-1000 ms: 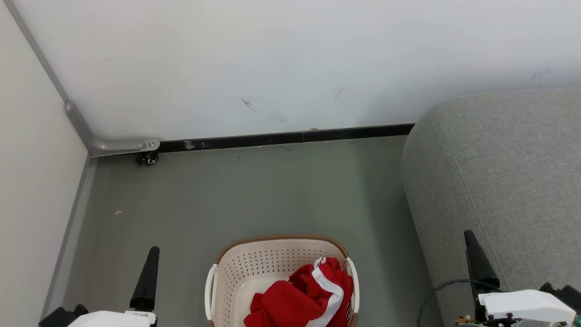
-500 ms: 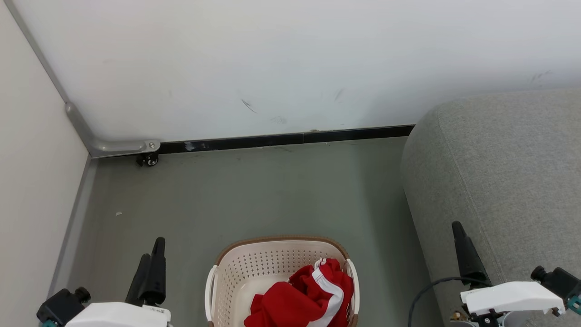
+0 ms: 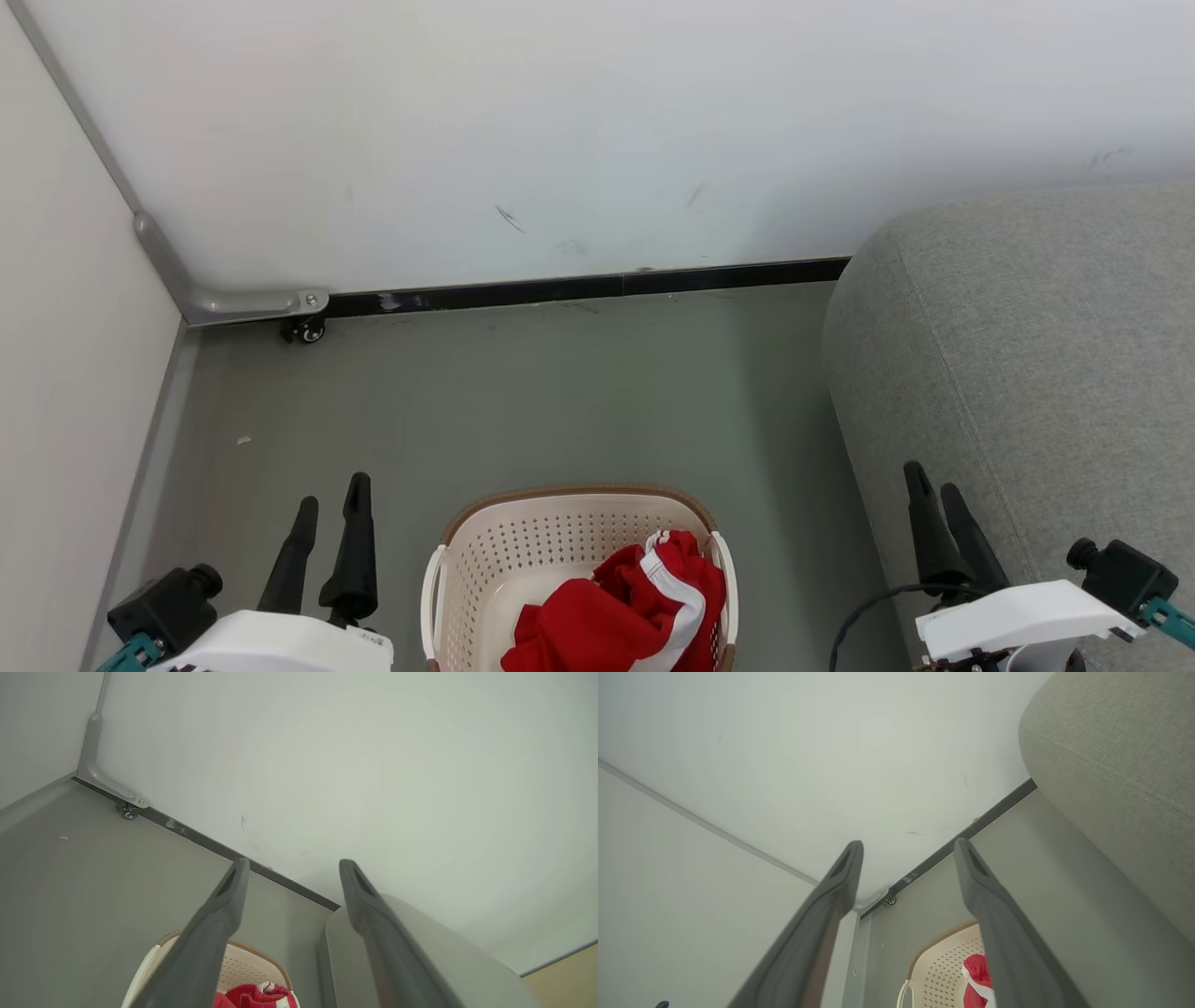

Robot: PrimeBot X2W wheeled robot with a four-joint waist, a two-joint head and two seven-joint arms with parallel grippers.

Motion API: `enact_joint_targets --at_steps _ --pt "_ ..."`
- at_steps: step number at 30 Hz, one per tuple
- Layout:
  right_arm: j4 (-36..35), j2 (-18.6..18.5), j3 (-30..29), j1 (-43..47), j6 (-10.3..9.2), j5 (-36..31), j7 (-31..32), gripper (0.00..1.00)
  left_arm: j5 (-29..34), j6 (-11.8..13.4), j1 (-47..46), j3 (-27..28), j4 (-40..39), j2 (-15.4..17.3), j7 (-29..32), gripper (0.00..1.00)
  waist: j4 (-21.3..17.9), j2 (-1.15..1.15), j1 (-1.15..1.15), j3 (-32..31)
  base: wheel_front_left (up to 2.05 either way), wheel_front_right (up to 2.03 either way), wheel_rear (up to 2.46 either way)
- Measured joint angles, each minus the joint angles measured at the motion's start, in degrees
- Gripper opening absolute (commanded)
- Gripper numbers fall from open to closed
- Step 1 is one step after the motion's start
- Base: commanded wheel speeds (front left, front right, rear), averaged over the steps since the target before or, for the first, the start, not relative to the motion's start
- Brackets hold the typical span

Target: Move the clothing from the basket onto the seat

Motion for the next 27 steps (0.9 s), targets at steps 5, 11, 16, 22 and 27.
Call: enact_joint_targets --at_steps 5,11,16,22,27 --pt "0.55 -0.02 0.13 -0.88 0.00 -5.36 -0.03 1.00 5.44 0.62 0.03 -1.15 -0.58 0.20 -1.20 1.00 -0.01 0.00 -0.14 0.24 0.00 0.00 0.00" --pt "1.07 -0.02 0.29 -1.09 0.01 -10.48 -0.03 1.00 11.04 1.83 0.11 -2.46 -0.69 0.38 -2.22 1.00 0.02 0.00 -0.20 0.37 0.00 0.00 0.00" --pt "1.42 0.01 0.59 -1.12 0.01 -15.33 -0.04 1.00 16.11 2.60 0.94 -3.37 -0.48 0.52 -3.04 1.00 0.05 0.00 -0.22 0.36 0.00 0.00 0.00" --pt "2.08 0.14 0.84 -1.18 0.02 -20.93 -0.75 1.00 22.17 3.83 1.11 -4.53 0.22 0.77 -4.28 1.00 0.08 0.00 -0.23 0.16 0.00 0.00 0.00" --pt "2.53 0.25 0.87 -1.18 0.02 -25.29 -1.55 1.00 26.84 5.03 1.39 -5.52 0.82 0.86 -5.34 1.00 0.11 0.00 -0.24 -0.05 0.00 0.00 0.00"
